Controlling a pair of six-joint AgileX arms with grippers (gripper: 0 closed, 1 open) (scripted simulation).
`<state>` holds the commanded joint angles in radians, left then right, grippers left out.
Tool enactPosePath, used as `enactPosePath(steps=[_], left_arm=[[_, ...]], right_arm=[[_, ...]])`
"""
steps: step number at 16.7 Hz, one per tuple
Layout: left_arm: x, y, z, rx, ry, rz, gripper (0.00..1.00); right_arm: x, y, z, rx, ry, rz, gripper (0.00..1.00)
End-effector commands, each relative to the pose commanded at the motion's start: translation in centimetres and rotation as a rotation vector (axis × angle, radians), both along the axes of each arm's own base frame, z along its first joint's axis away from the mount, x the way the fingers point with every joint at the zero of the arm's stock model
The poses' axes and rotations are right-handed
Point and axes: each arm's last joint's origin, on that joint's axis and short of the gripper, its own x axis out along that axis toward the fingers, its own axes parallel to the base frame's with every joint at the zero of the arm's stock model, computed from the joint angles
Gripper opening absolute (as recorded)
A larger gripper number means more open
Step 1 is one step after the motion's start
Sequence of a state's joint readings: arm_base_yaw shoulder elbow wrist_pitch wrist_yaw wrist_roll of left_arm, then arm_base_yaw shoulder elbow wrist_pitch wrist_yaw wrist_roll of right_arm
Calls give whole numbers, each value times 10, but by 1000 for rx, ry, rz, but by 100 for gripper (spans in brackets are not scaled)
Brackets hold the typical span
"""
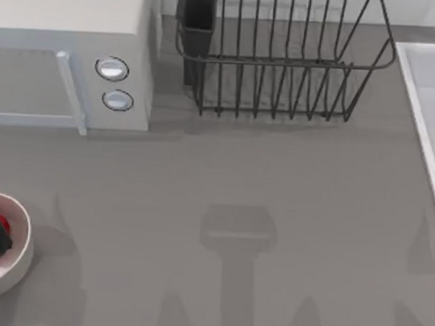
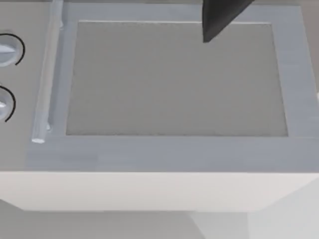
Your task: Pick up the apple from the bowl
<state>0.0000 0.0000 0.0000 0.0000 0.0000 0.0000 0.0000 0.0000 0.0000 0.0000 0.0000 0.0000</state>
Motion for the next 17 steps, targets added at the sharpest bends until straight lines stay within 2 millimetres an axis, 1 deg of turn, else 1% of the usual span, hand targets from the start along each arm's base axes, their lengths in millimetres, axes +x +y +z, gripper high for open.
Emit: enactPosePath(steps=[14, 17], left_arm=[[0, 0, 0, 0, 1, 0, 100], [1, 0, 9, 3, 65, 2, 100]], right_arm=[[0, 0, 0, 0, 0, 0, 100], [0, 0, 0, 0, 0, 0, 100]])
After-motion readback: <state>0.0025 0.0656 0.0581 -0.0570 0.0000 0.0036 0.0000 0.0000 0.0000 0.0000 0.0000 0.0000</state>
